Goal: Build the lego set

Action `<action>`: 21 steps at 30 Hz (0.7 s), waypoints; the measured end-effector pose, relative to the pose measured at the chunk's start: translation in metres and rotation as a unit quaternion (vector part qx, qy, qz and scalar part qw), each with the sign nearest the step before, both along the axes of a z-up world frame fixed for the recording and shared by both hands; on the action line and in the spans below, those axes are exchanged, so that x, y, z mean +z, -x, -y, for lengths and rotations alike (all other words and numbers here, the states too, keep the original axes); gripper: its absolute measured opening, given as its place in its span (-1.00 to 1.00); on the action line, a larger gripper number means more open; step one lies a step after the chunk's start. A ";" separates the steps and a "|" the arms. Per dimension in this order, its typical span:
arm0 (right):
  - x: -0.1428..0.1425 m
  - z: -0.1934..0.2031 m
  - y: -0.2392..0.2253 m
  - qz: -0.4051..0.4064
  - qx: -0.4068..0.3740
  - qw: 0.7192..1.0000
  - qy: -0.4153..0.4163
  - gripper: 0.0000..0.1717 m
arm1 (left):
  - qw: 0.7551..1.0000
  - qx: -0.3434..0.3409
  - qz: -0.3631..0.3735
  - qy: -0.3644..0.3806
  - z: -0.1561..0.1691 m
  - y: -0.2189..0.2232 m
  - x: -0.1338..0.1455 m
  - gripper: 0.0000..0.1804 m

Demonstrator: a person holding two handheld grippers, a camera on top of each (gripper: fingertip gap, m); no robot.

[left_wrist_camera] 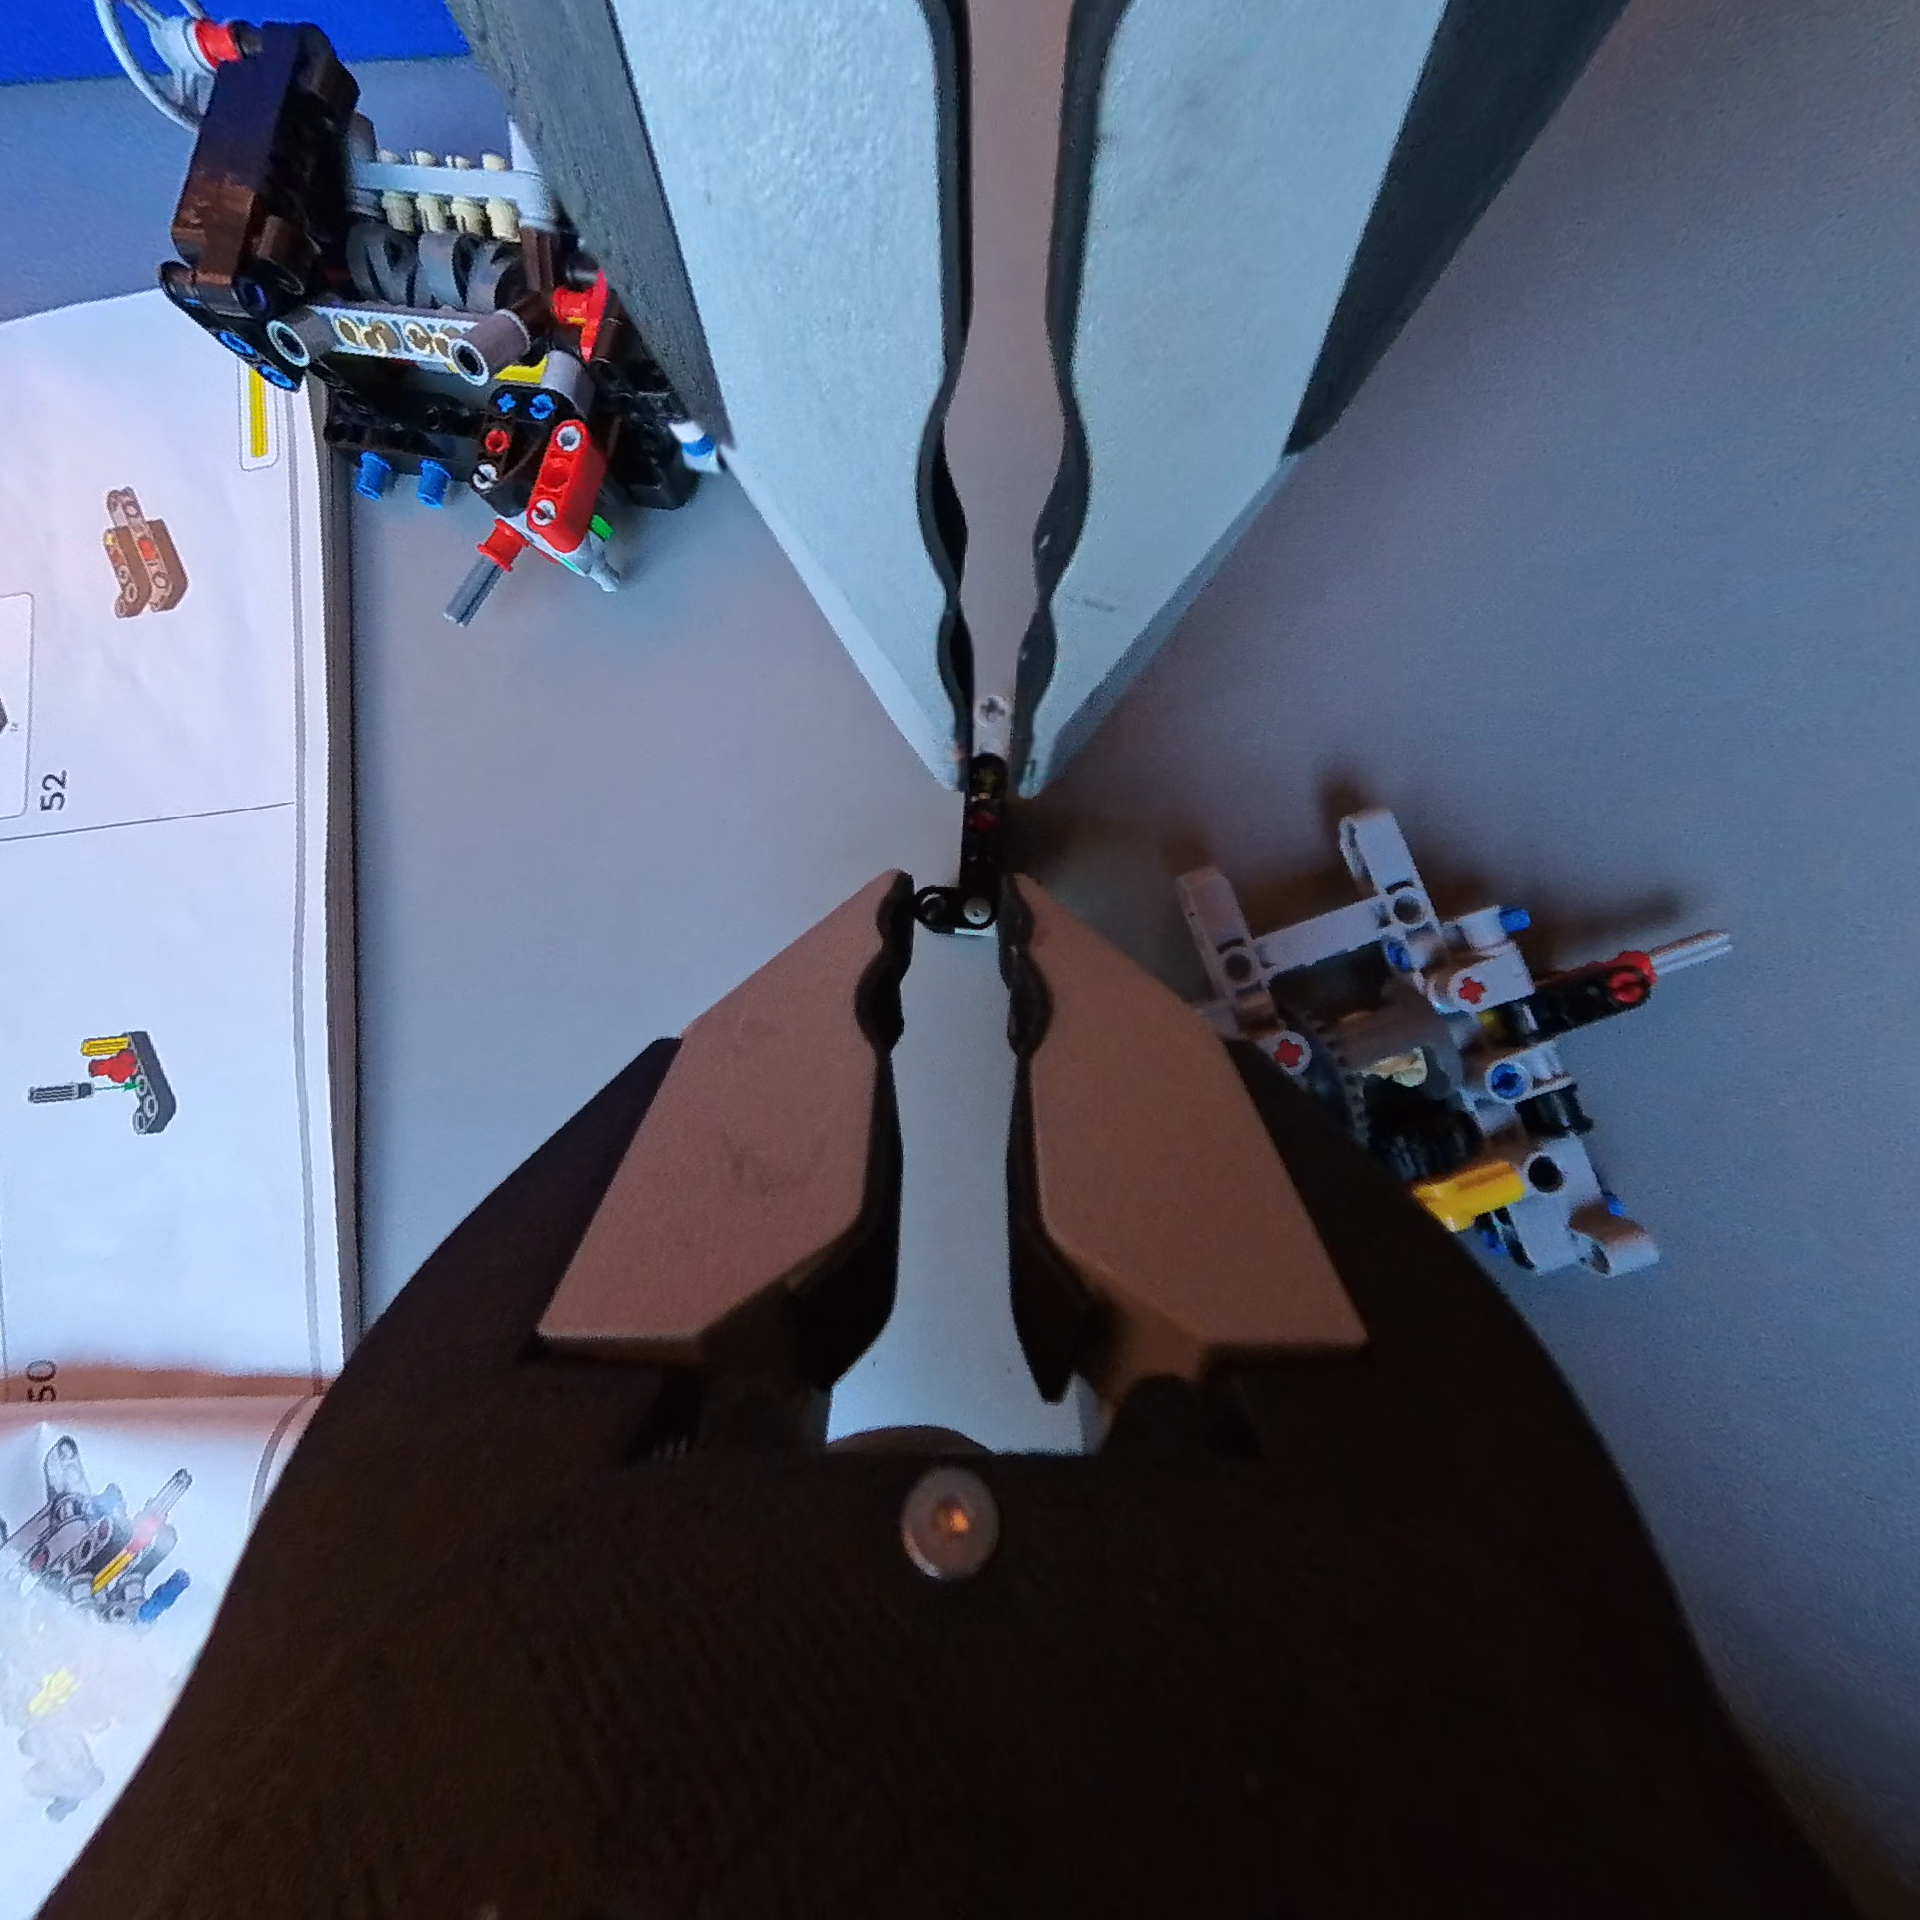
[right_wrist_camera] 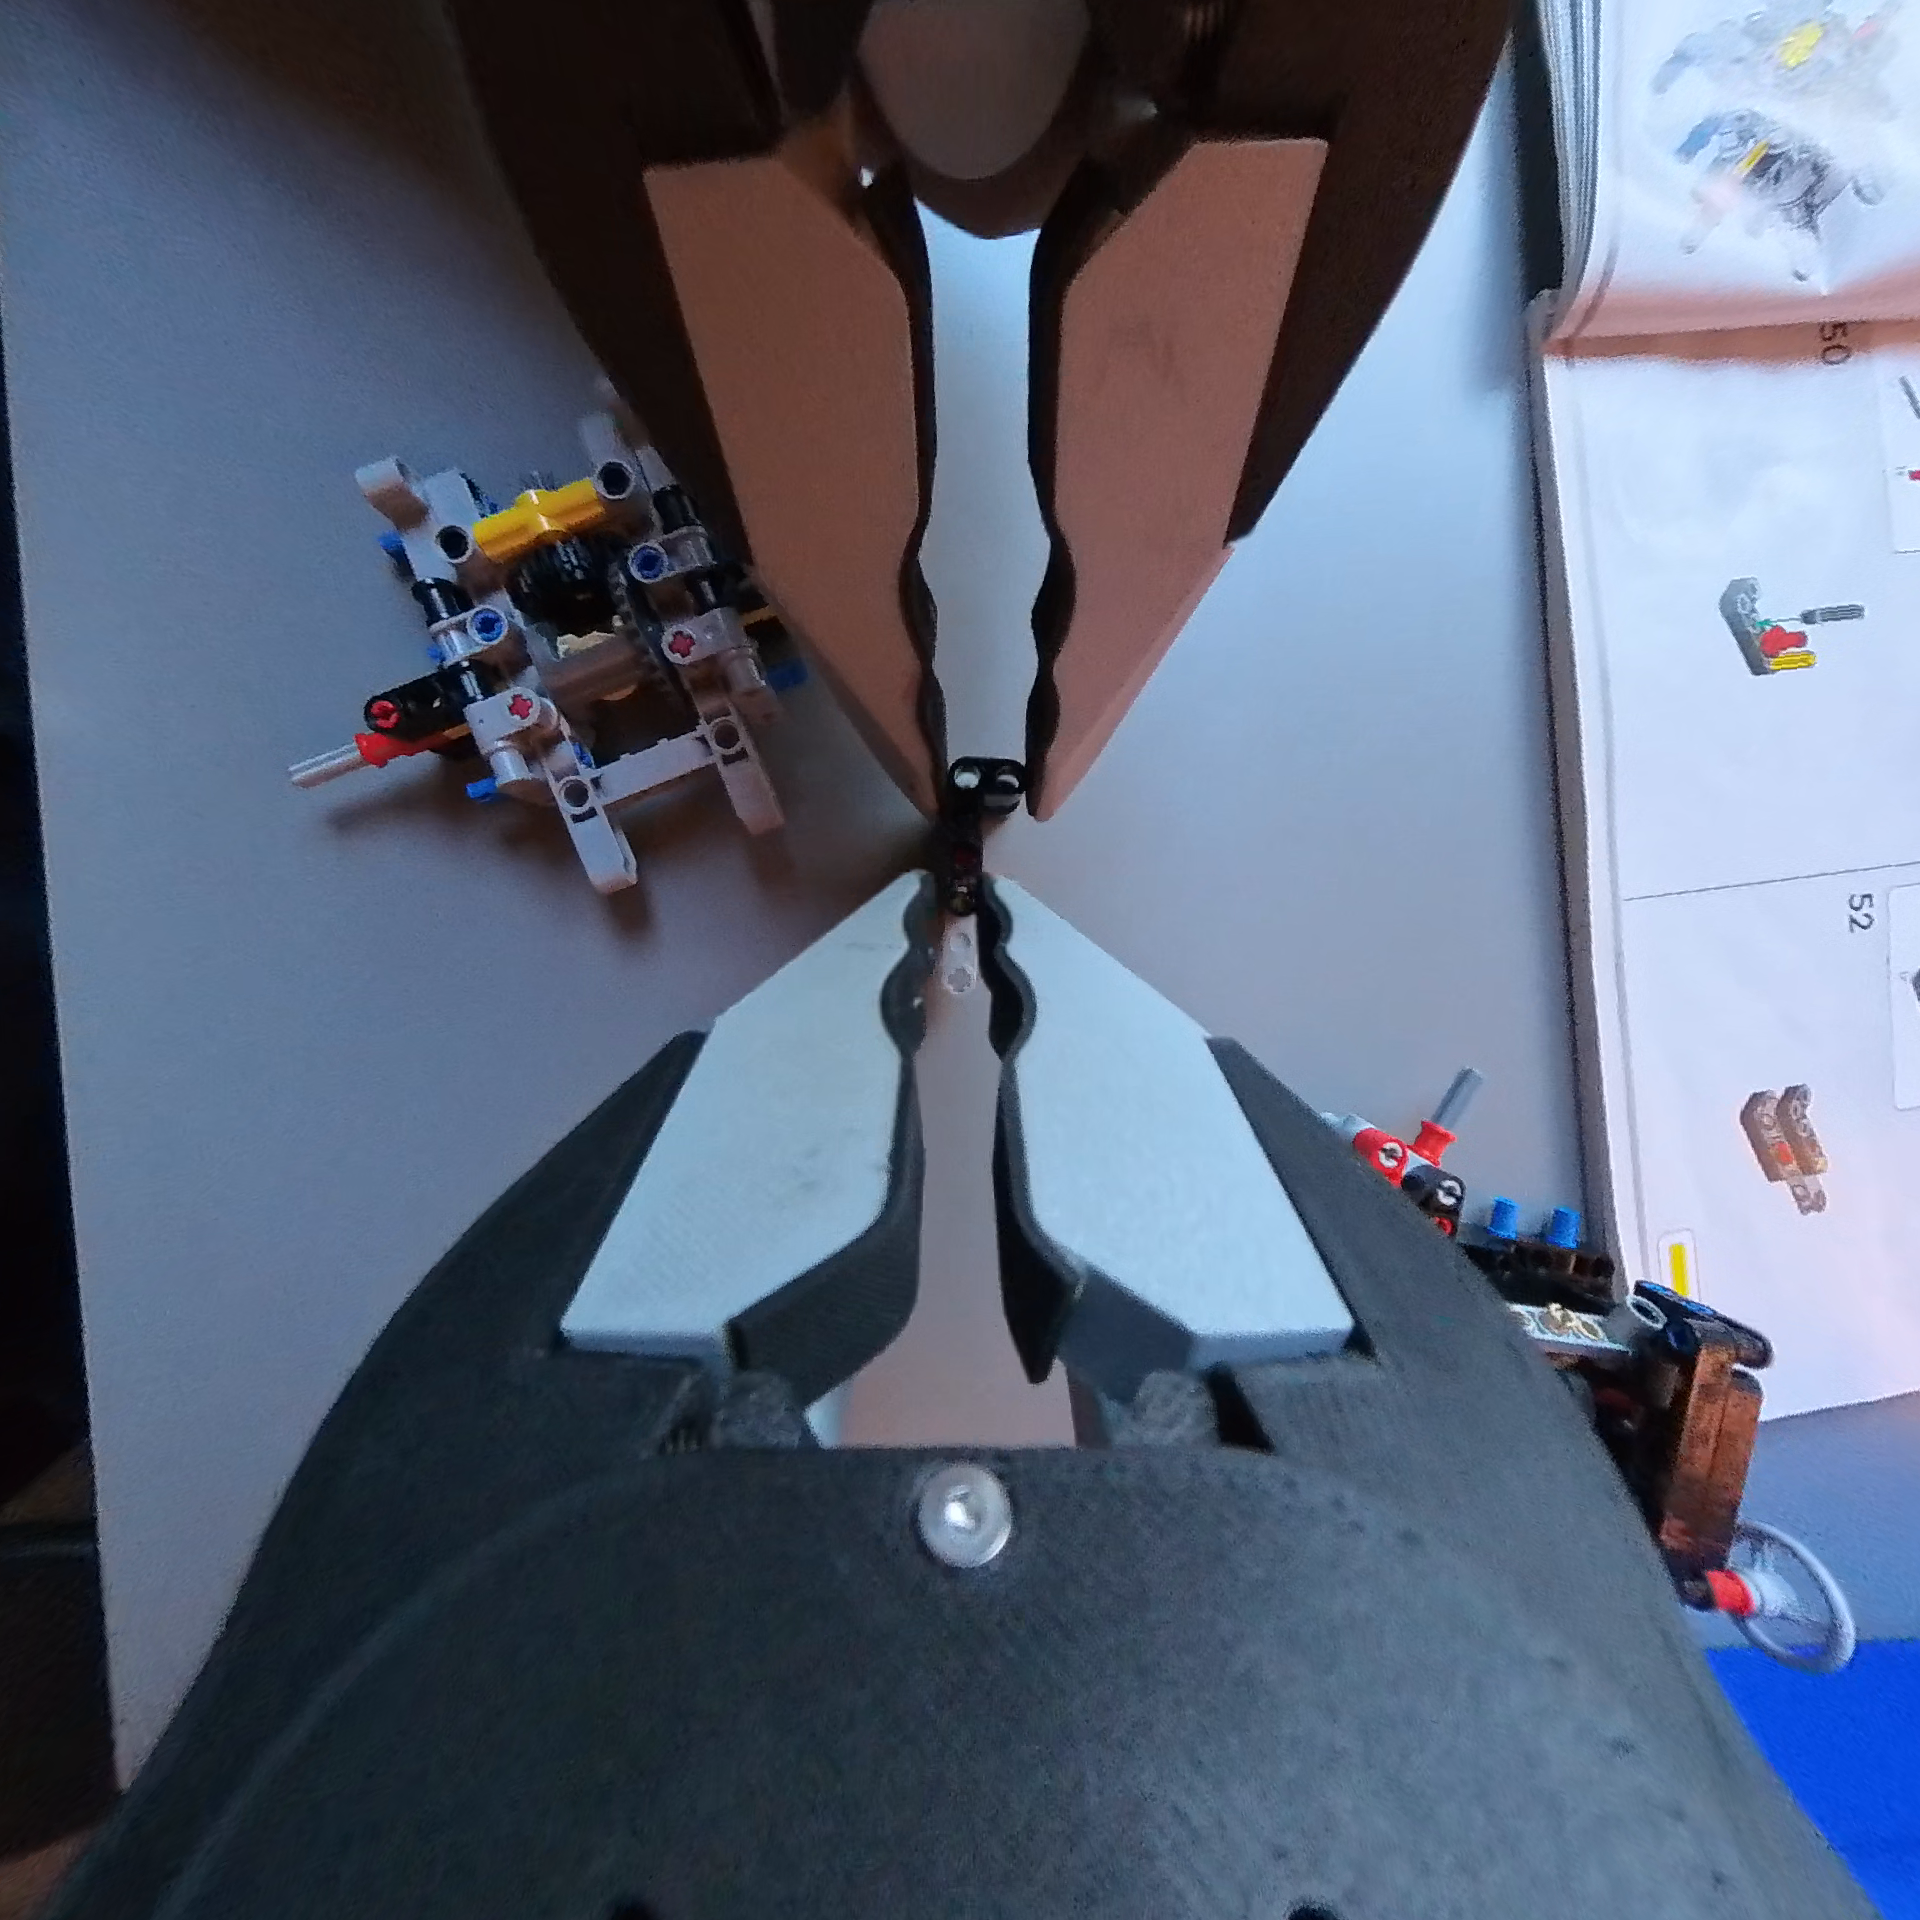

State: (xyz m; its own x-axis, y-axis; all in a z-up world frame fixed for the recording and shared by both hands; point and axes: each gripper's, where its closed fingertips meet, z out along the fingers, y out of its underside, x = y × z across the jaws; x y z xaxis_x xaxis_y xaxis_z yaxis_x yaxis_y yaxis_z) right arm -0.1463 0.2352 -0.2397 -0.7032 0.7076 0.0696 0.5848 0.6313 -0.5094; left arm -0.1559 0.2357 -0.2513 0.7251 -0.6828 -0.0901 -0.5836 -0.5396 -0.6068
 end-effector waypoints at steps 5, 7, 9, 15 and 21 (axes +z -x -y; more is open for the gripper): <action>-0.007 -0.004 -0.002 0.021 -0.004 1.000 -0.006 -0.93 | 1.000 0.001 0.010 0.001 0.000 0.000 0.000 -0.84; -0.011 -0.004 -0.003 0.028 -0.004 1.000 -0.006 -0.87 | 1.000 0.000 0.010 0.001 0.000 0.000 0.000 -0.84; -0.009 -0.002 -0.002 0.022 -0.006 1.000 0.000 -0.93 | 1.000 0.000 0.011 0.001 0.000 0.000 0.000 -0.84; -0.007 -0.002 -0.001 0.020 -0.004 1.000 -0.004 -0.95 | 1.000 0.000 0.011 0.002 0.000 -0.001 0.000 -0.85; -0.002 -0.002 -0.001 0.021 -0.005 1.000 -0.003 -0.96 | 1.000 0.000 0.011 0.002 0.000 -0.001 0.000 -0.84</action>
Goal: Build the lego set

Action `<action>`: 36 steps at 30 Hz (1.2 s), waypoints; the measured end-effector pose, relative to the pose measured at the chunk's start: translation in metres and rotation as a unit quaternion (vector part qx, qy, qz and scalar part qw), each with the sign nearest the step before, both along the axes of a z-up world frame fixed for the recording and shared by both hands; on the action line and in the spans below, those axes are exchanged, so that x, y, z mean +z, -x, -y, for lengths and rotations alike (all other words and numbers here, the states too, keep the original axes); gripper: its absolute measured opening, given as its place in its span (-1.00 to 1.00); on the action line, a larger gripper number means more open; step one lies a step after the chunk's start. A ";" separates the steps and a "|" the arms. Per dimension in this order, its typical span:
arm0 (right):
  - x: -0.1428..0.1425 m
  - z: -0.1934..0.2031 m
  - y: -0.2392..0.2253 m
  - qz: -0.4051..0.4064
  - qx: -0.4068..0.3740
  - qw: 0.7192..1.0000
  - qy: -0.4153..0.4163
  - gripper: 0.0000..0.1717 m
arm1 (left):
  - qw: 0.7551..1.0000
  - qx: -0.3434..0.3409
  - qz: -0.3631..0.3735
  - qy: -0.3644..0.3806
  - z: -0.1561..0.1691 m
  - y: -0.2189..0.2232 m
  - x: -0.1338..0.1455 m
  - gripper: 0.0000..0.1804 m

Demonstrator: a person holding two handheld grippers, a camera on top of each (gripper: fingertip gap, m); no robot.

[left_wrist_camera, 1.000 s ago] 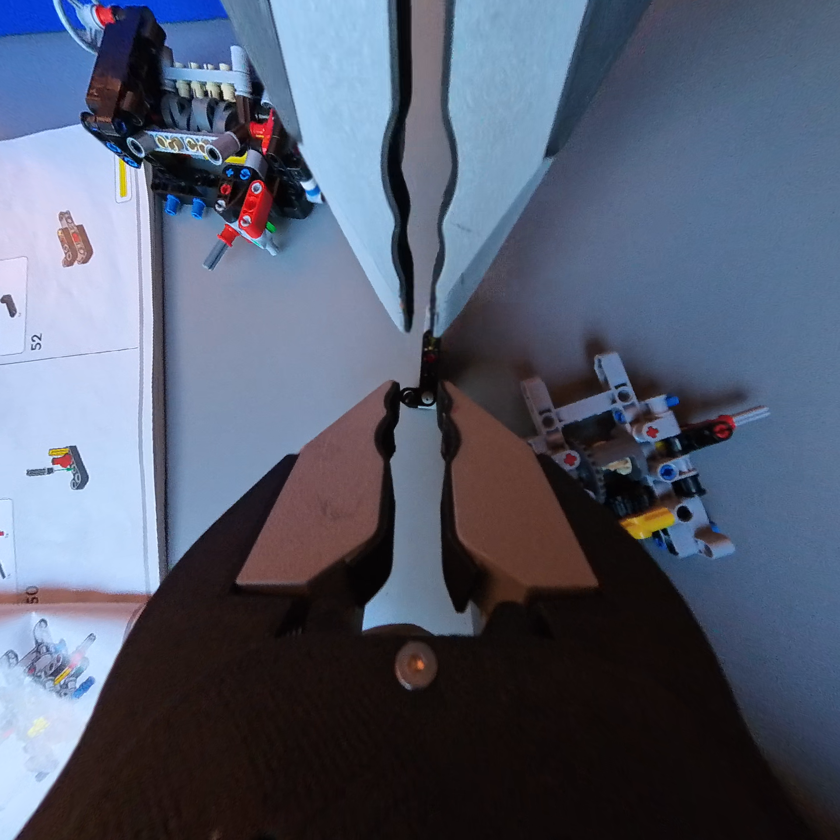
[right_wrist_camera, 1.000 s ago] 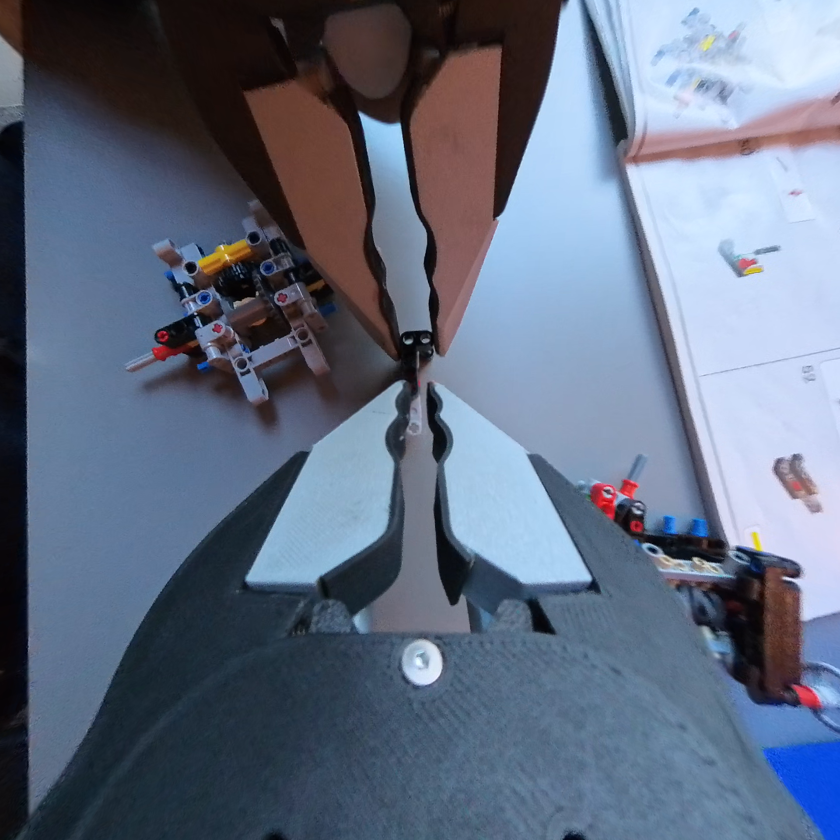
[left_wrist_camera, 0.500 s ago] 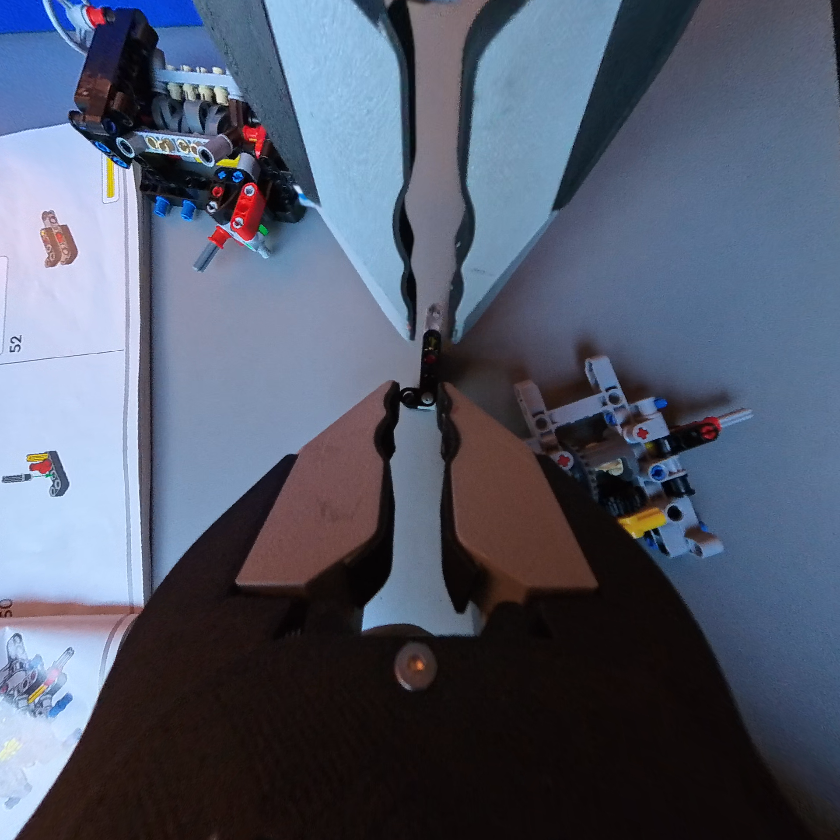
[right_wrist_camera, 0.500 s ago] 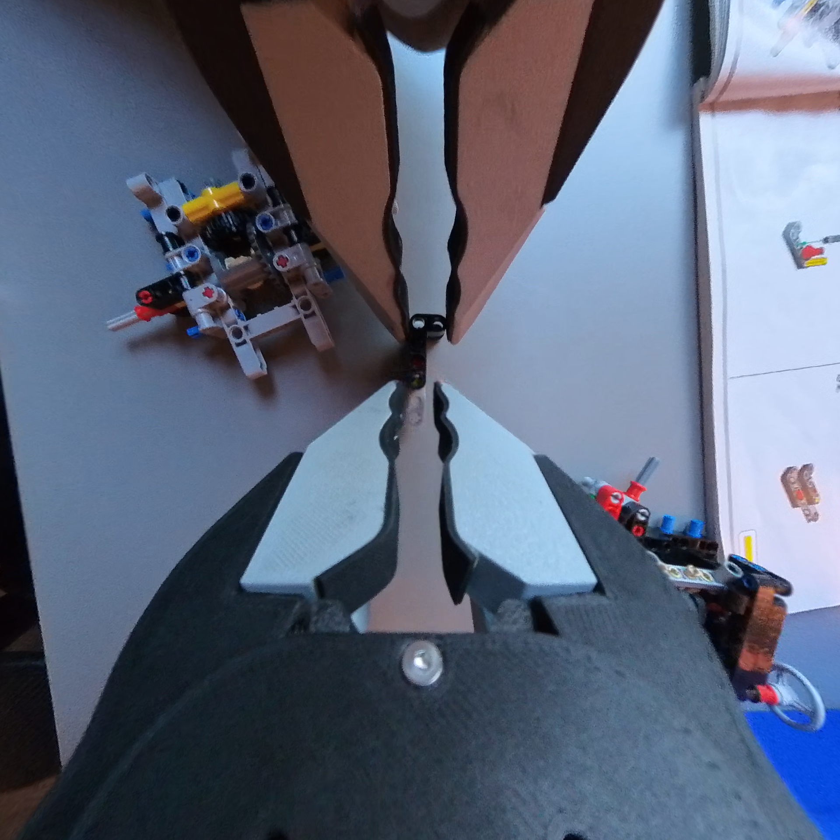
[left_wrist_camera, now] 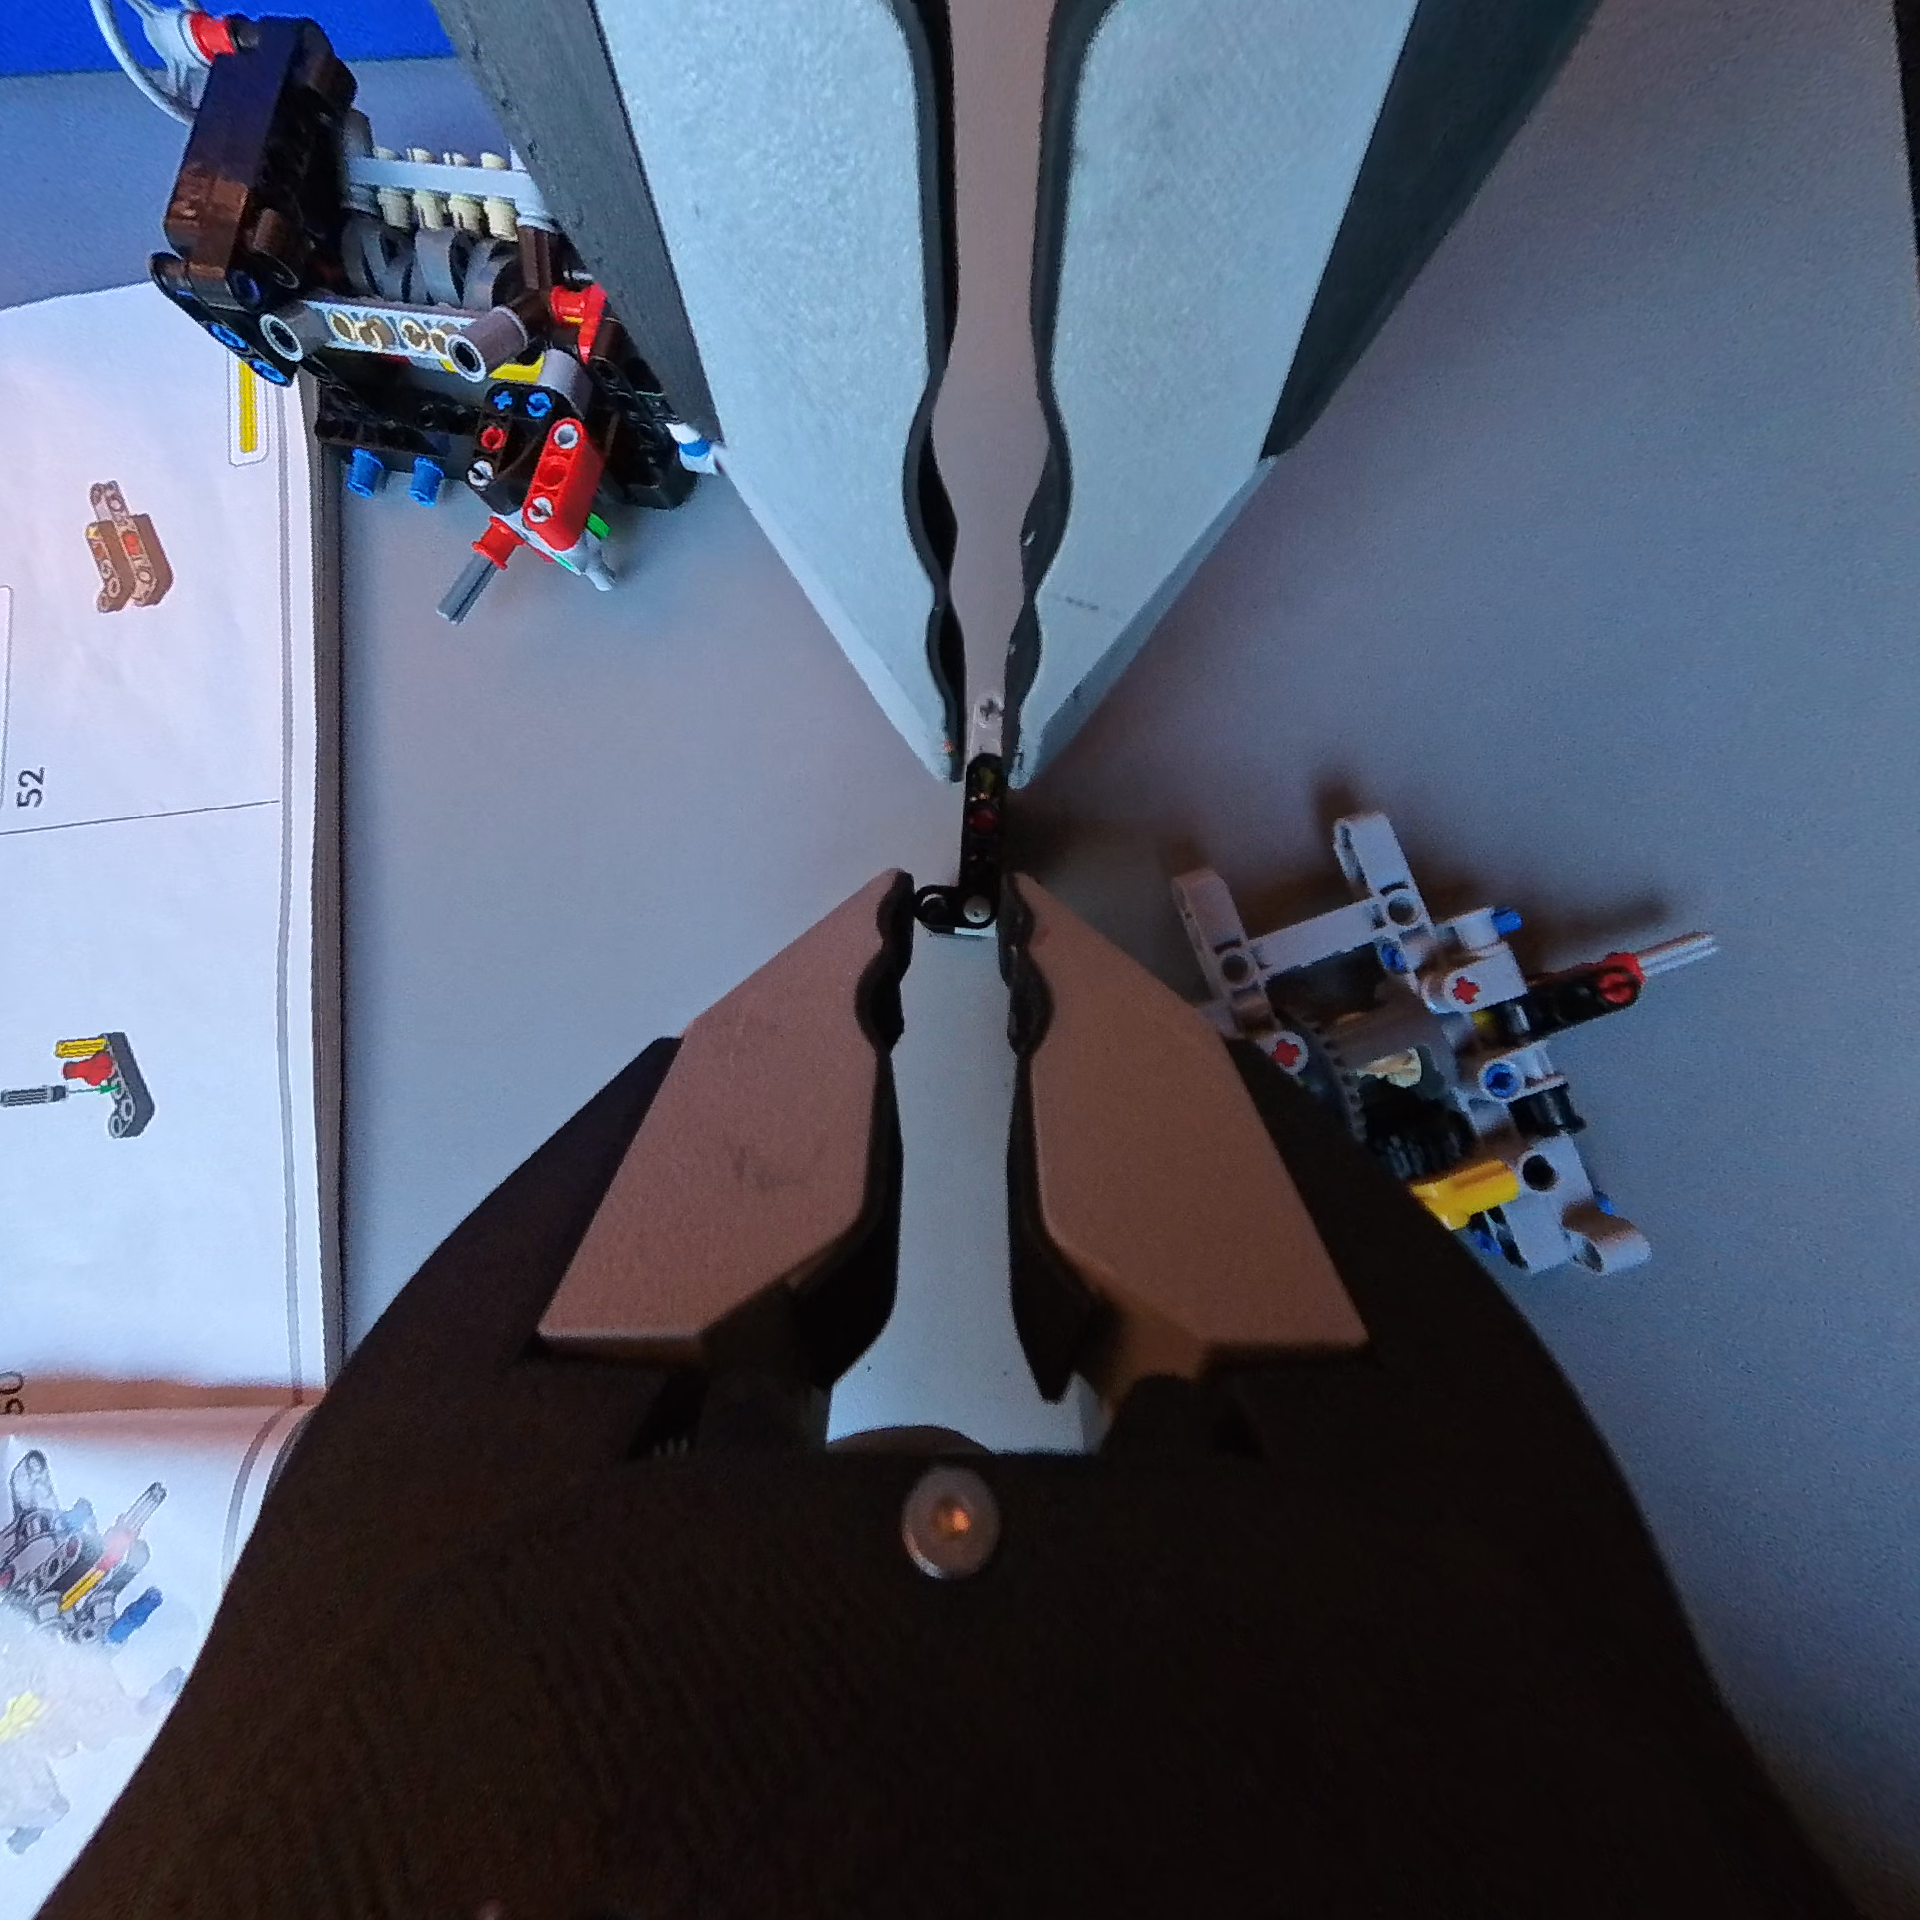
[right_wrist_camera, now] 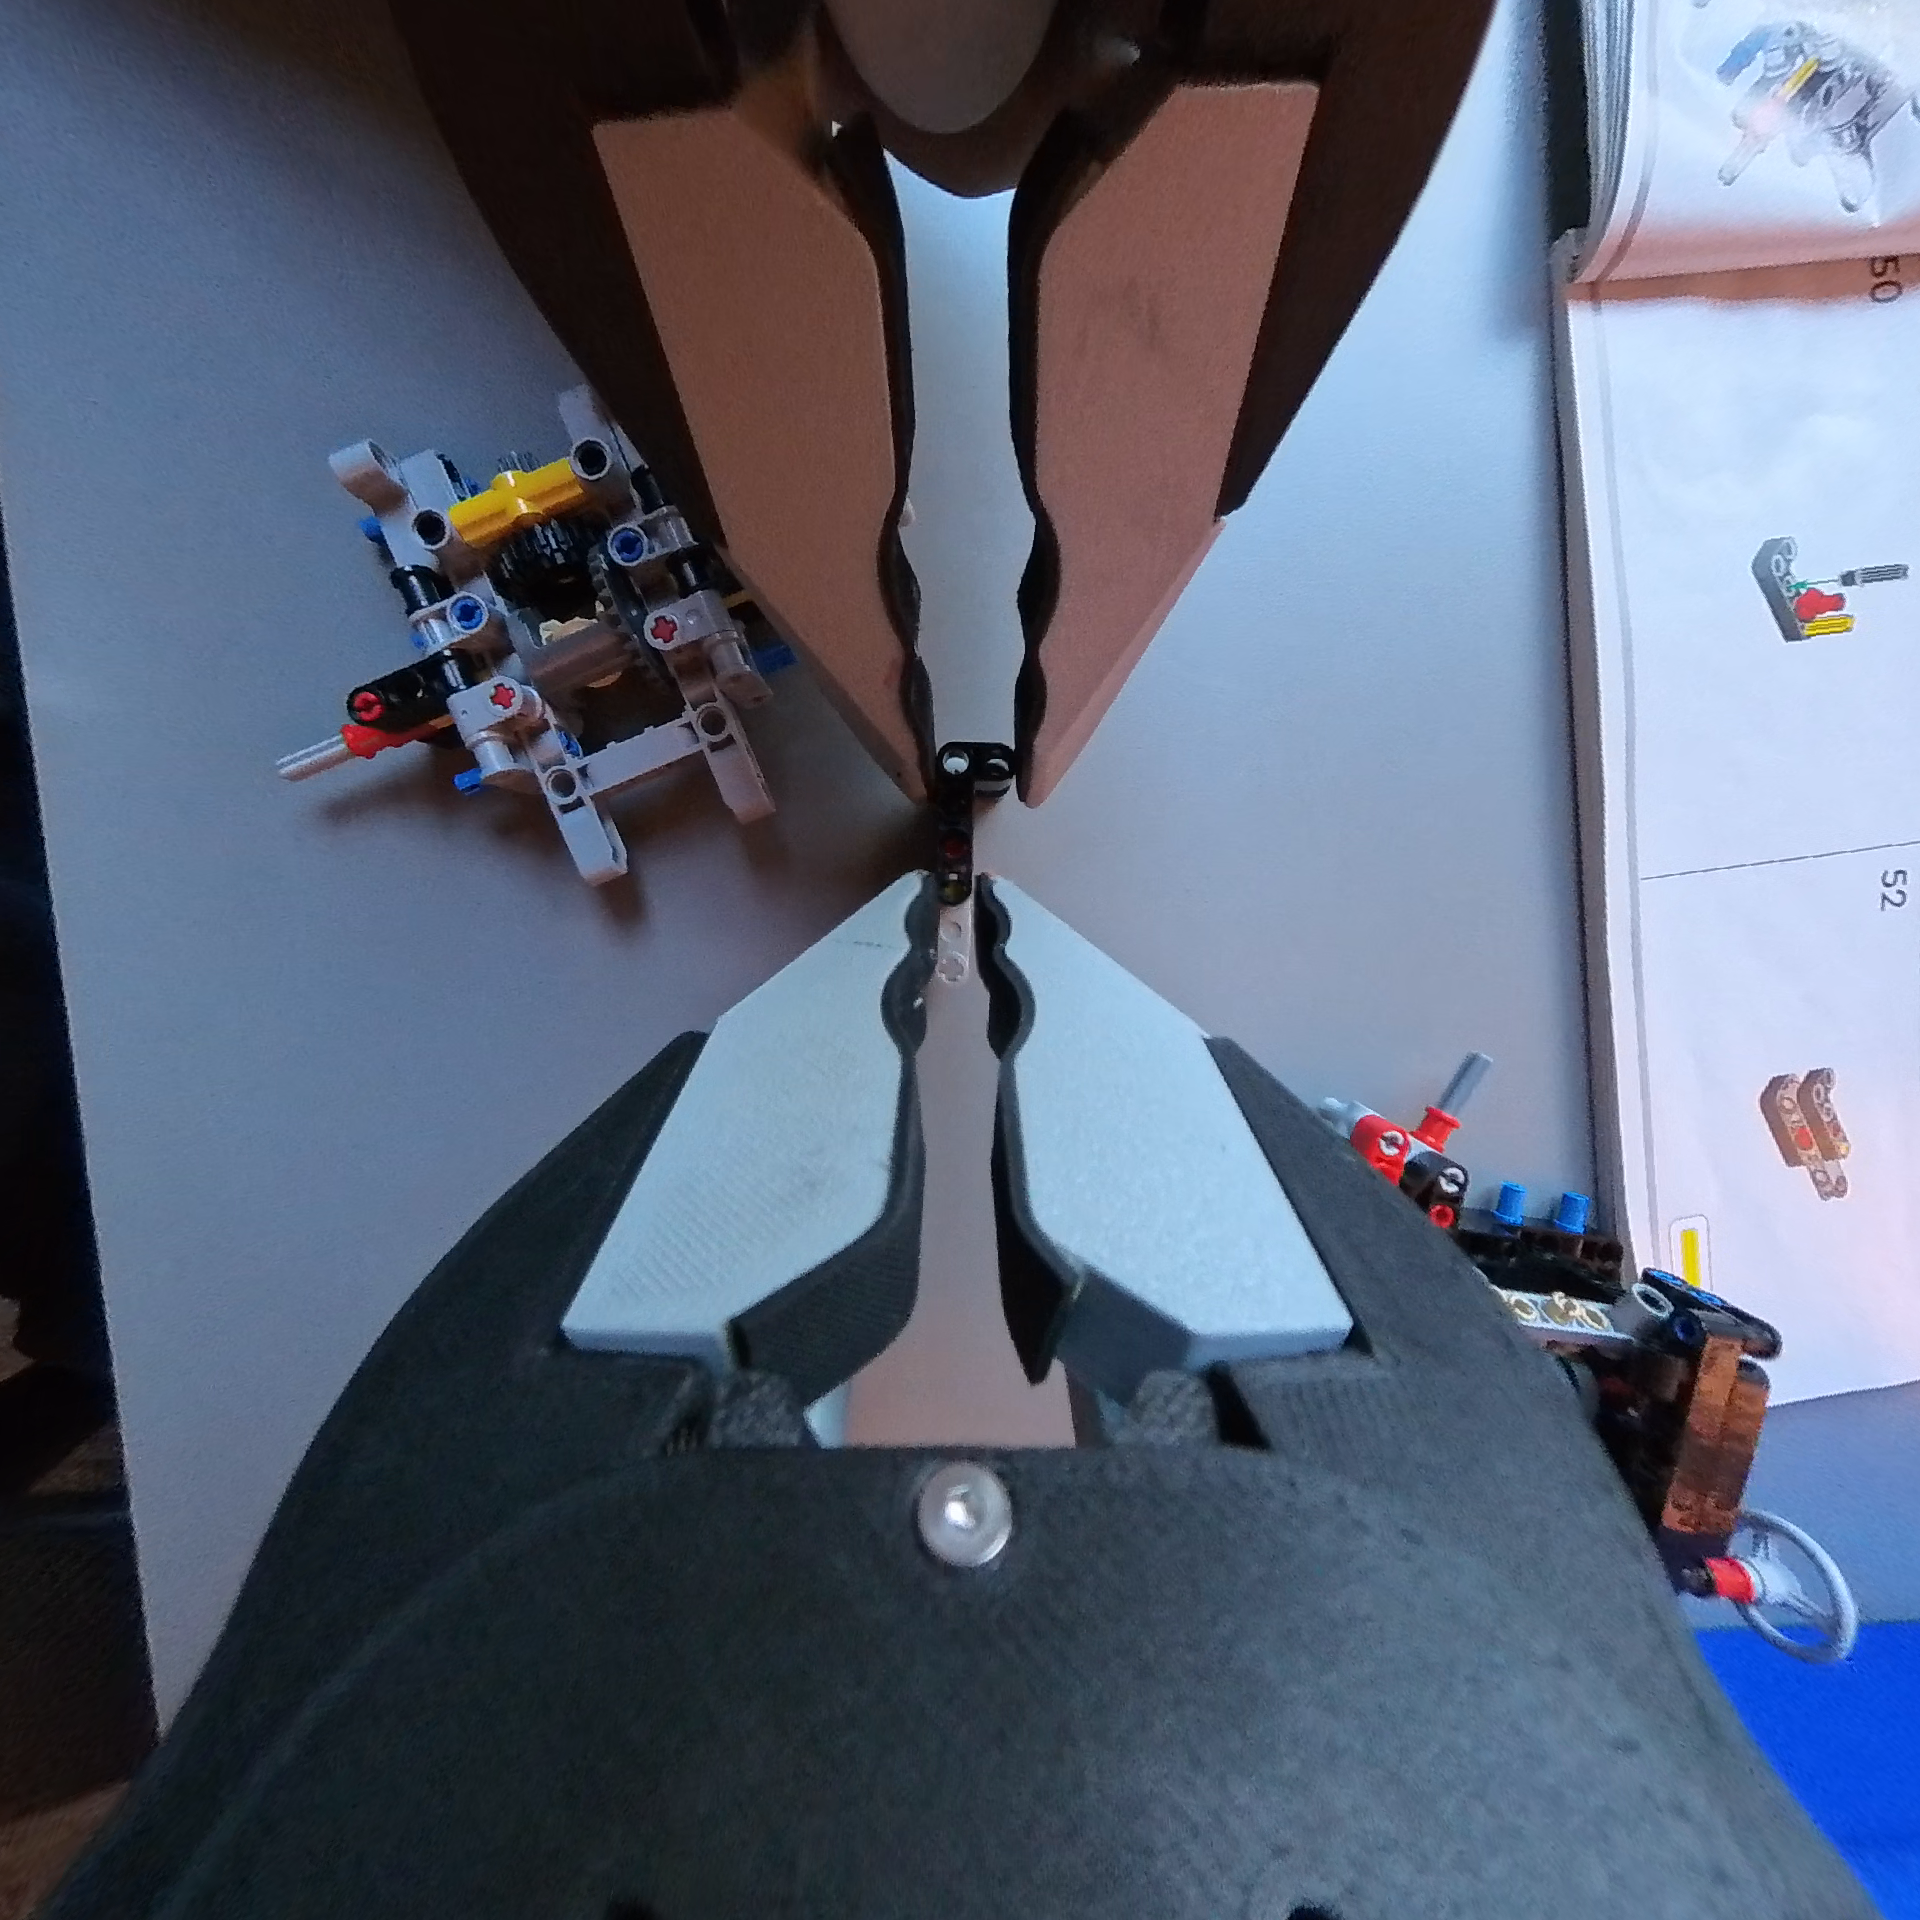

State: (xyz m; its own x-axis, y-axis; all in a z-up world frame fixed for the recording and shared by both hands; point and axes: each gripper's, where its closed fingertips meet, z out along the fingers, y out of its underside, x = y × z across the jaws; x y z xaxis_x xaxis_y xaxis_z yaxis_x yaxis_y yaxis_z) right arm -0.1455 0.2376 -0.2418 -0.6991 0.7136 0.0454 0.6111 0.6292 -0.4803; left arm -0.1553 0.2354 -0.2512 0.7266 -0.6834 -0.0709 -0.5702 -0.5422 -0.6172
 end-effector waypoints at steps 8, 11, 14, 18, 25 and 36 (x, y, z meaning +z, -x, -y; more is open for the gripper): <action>-0.001 0.000 0.000 0.004 0.001 1.000 0.004 -0.97 | 1.000 0.001 0.002 0.000 0.000 0.000 0.000 -0.84; -0.002 0.001 0.000 0.011 0.009 1.000 -0.002 -0.96 | 1.000 0.002 0.001 0.001 0.000 0.000 0.000 -0.84; -0.002 0.000 0.000 0.021 0.014 1.000 -0.013 -0.96 | 1.000 0.003 0.003 0.002 0.000 0.000 0.000 -0.85; -0.003 0.000 -0.001 0.032 0.021 0.999 -0.011 -0.96 | 1.000 0.003 -0.001 0.002 0.000 0.000 0.000 -0.84; -0.009 0.005 0.002 0.027 0.010 0.999 0.022 -0.96 | 1.000 0.000 -0.009 0.007 0.003 0.002 -0.004 -0.84; 0.014 0.003 0.005 -0.122 -0.102 0.971 0.179 -0.63 | 0.999 0.019 0.030 -0.007 -0.002 0.006 -0.003 -0.84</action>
